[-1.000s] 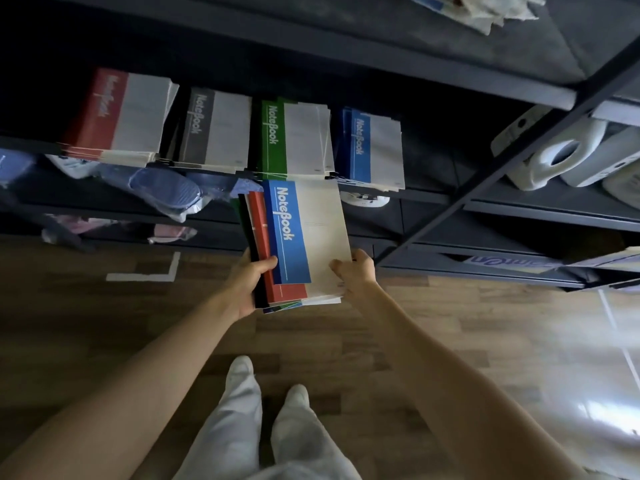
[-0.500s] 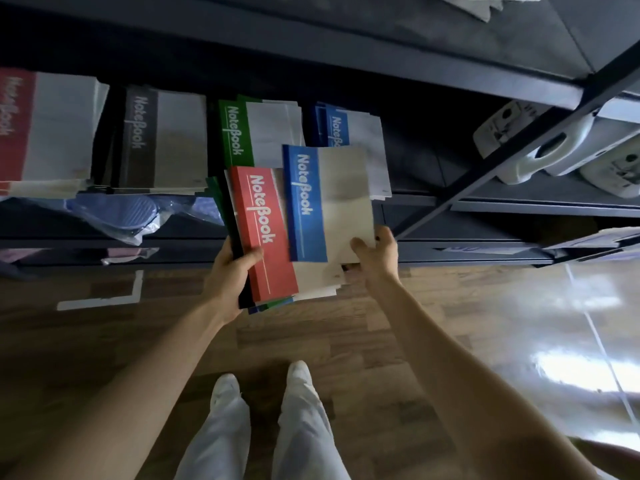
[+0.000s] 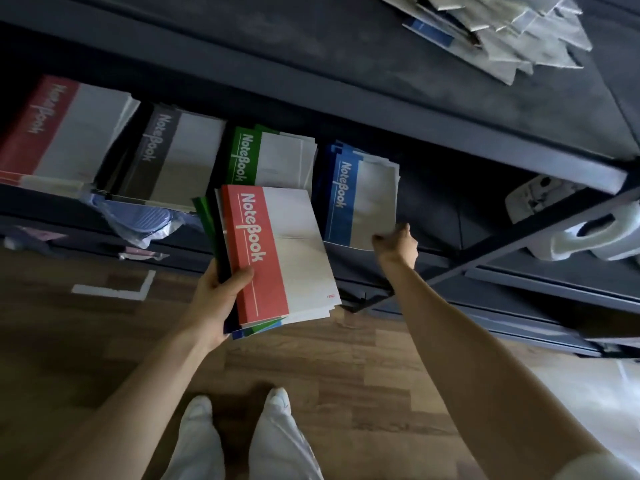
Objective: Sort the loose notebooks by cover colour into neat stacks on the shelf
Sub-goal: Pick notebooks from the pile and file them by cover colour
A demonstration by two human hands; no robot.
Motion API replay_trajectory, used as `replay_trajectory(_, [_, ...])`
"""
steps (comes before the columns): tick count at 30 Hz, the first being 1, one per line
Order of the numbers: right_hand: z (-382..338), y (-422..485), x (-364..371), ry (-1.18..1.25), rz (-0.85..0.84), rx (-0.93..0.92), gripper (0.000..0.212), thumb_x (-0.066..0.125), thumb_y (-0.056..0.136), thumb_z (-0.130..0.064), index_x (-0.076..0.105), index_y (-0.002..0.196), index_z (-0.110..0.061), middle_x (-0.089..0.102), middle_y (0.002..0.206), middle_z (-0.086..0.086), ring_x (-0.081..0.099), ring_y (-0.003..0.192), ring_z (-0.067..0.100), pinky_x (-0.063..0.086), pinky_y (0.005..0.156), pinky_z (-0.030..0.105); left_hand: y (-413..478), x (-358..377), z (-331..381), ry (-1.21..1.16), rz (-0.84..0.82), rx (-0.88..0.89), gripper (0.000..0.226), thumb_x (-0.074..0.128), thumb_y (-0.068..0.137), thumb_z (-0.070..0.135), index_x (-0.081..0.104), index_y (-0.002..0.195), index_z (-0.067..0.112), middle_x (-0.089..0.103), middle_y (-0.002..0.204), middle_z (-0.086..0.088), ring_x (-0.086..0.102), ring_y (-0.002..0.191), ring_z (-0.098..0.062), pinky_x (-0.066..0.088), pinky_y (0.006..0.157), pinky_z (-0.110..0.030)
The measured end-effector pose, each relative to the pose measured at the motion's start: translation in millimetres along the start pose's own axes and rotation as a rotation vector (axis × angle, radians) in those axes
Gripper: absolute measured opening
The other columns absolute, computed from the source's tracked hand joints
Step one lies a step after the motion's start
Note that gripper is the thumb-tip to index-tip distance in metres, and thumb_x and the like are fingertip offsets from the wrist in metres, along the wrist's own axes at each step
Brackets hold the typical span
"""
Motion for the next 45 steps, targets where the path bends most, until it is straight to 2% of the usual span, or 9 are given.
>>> replay_trajectory(5, [3.4, 1.5, -11.6, -0.310, 0.028, -0.071, 0.055, 0.059, 0.086, -0.043, 0.035, 0.123, -0.010, 0.063, 0.111, 0.016, 0.061, 0.099, 0.035, 0.044, 0.072, 0.036, -3.8, 16.8, 2.6, -0.016, 0.021, 0.033, 0.030, 0.058, 0.090, 0.014, 0.050, 0.112, 0.034, 0.064, 0.098, 0.006, 0.062, 0.087, -0.016, 0.049, 0.069, -0.036])
replay_trajectory(8, [-12.6, -11.4, -14.9, -0.216, 0.006, -0.185, 0.049, 0.058, 0.090, -0.043, 0.039, 0.124, -0.014, 0.063, 0.114, 0.012, 0.062, 0.098, 0.030, 0.047, 0.075, 0.035, -6.0, 22.0, 2.8, -0.001, 0.012, 0.059, 0.030, 0.058, 0.090, 0.013, 0.051, 0.110, 0.034, 0.064, 0.102, 0.005, 0.062, 0.091, -0.019, 0.048, 0.076, -0.039])
replay_trajectory(12, [-48.9, -65.0, 15.8, -0.061, -0.452, -0.310, 0.035, 0.053, 0.091, -0.044, 0.056, 0.107, -0.013, 0.056, 0.090, 0.001, 0.052, 0.072, 0.014, 0.040, 0.055, 0.021, -10.3, 27.4, 2.1, -0.005, 0.017, 0.092, 0.032, 0.058, 0.090, 0.010, 0.049, 0.110, 0.034, 0.062, 0.099, 0.006, 0.061, 0.087, -0.015, 0.048, 0.070, -0.035])
replay_trajectory(14, [-57.6, -88.6, 22.4, -0.121, -0.550, -0.368, 0.033, 0.056, 0.091, -0.036, 0.053, 0.113, -0.012, 0.052, 0.091, 0.003, 0.050, 0.079, 0.017, 0.041, 0.060, 0.023, -13.2, 25.1, 2.4, -0.010, 0.024, 0.110, 0.035, 0.058, 0.090, 0.009, 0.048, 0.113, 0.034, 0.062, 0.102, 0.006, 0.061, 0.089, -0.015, 0.048, 0.075, -0.038])
replay_trajectory(19, [-67.5, -111.5, 21.0, 0.106, -0.460, -0.404, 0.043, 0.057, 0.086, -0.018, 0.045, 0.127, -0.014, 0.057, 0.100, -0.001, 0.053, 0.075, 0.011, 0.049, 0.067, 0.025, -22.3, 5.7, 9.7, -0.062, 0.080, 0.135, 0.039, 0.058, 0.089, 0.010, 0.048, 0.120, 0.032, 0.063, 0.106, 0.005, 0.061, 0.094, -0.018, 0.049, 0.075, -0.038])
replay_trajectory(24, [-80.5, -125.1, 34.9, 0.225, -0.553, -0.314, 0.004, 0.060, 0.083, -0.012, 0.057, 0.083, -0.013, 0.060, 0.077, -0.001, 0.059, 0.071, 0.014, 0.049, 0.059, 0.021, -35.1, -24.8, 20.7, -0.122, 0.132, 0.166, 0.039, 0.056, 0.090, 0.012, 0.047, 0.120, 0.035, 0.064, 0.106, 0.005, 0.062, 0.094, -0.017, 0.049, 0.069, -0.035])
replay_trajectory(30, [-112.9, -157.1, 74.8, 0.162, -0.639, -0.383, 0.020, 0.068, 0.080, -0.009, 0.051, 0.072, -0.016, 0.056, 0.074, -0.001, 0.057, 0.075, 0.018, 0.046, 0.055, 0.021, -49.6, -73.7, 43.8, -0.196, 0.203, 0.223, 0.038, 0.052, 0.092, 0.017, 0.043, 0.125, 0.034, 0.063, 0.111, 0.002, 0.062, 0.097, -0.018, 0.049, 0.071, -0.034])
replay_trajectory(41, [-220.4, -247.1, 155.3, 0.118, -0.598, -0.557, 0.014, 0.059, 0.086, -0.013, 0.051, 0.097, -0.009, 0.055, 0.078, -0.002, 0.054, 0.072, 0.017, 0.042, 0.050, 0.021, -65.8, -214.8, 103.6, -0.317, 0.420, 0.219, 0.030, 0.054, 0.093, 0.011, 0.048, 0.119, 0.024, 0.065, 0.100, -0.003, 0.065, 0.084, -0.020, 0.050, 0.065, -0.036])
replay_trajectory(45, [-250.2, -281.8, 202.2, 0.175, -0.683, -0.448, 0.019, 0.057, 0.087, -0.015, 0.049, 0.103, -0.010, 0.060, 0.093, 0.002, 0.057, 0.078, 0.015, 0.054, 0.057, 0.027, -56.7, -278.7, 136.4, -0.251, 0.390, 0.224, 0.039, 0.056, 0.092, 0.008, 0.048, 0.127, 0.022, 0.064, 0.108, -0.006, 0.064, 0.085, -0.020, 0.050, 0.064, -0.035])
Point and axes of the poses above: each hand's wrist, its own y-axis towards the middle knuckle, its own x-axis out of the palm, z = x × y, the point moved 6 cm from there along y, towards the middle knuckle
